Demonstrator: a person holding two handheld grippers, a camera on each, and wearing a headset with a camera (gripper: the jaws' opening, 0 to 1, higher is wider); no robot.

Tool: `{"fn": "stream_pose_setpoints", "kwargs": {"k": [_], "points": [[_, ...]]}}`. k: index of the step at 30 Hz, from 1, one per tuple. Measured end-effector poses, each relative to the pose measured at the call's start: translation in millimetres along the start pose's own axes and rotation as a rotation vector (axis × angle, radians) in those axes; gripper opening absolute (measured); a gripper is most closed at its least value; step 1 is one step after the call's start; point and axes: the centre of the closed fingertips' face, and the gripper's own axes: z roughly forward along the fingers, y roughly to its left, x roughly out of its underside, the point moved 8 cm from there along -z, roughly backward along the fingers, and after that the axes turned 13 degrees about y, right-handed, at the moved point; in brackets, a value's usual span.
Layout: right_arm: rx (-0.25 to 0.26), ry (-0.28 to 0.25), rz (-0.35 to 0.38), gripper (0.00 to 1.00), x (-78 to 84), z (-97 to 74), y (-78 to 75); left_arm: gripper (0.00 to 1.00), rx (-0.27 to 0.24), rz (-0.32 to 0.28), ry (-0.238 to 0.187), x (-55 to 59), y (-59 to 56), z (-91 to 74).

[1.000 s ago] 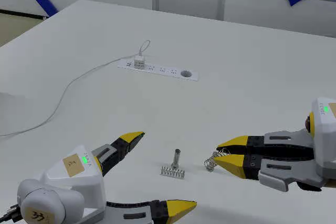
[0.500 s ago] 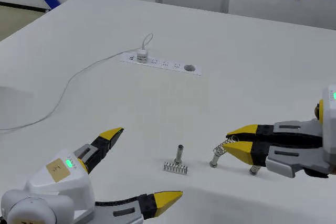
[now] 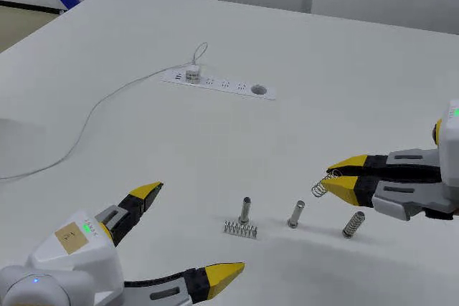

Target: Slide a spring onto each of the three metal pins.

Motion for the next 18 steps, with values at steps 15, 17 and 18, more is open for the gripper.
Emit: {"fn": "stream_pose_setpoints", "kwargs": {"k": [15,17,18], "points": [[-0.001,0.091,0.089,0.11,9.4,41.3,-9.7,0.96,-0.039,-0.003,0.024,3.9,5.6,-0.7],[-0.005,0.110,0.086,0.11,10.9,45.9,-9.1,0.96,-0.041,-0.014,0.026,4.1,6.4,-0.8],[-0.008,0.118,0.092,0.11,11.7,48.2,-9.8,0.95,-0.041,-0.018,0.025,4.3,6.7,-0.9]]}}
